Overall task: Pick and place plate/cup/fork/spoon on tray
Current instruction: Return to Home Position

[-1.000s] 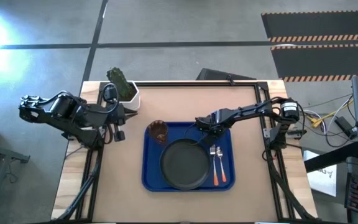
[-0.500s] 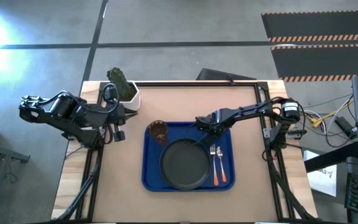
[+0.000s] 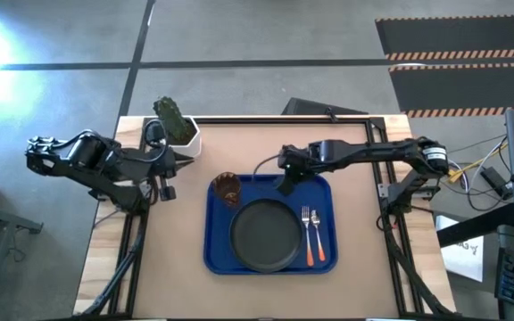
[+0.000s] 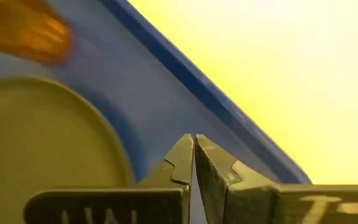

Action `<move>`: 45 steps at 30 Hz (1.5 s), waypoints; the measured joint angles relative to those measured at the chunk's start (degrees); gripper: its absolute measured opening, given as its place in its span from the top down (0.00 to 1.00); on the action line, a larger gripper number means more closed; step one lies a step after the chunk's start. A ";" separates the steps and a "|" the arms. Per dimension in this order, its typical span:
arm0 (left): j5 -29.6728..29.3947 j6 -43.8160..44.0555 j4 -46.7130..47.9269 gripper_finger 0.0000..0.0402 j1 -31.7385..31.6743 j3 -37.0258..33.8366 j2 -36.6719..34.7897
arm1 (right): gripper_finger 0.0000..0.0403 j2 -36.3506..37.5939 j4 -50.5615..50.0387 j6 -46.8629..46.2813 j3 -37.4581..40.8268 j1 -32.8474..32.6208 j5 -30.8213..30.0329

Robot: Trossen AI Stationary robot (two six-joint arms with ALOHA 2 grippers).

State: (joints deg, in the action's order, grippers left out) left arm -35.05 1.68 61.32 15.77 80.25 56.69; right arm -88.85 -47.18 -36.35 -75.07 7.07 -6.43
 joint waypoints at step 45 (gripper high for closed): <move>40.12 18.35 -4.05 0.98 0.00 -20.55 -54.20 | 0.98 21.94 -12.90 31.71 -40.60 -6.47 27.94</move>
State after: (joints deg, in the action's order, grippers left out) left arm 5.06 20.03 57.27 15.77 59.70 2.49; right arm -66.91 -60.08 -4.64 -115.67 0.60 21.51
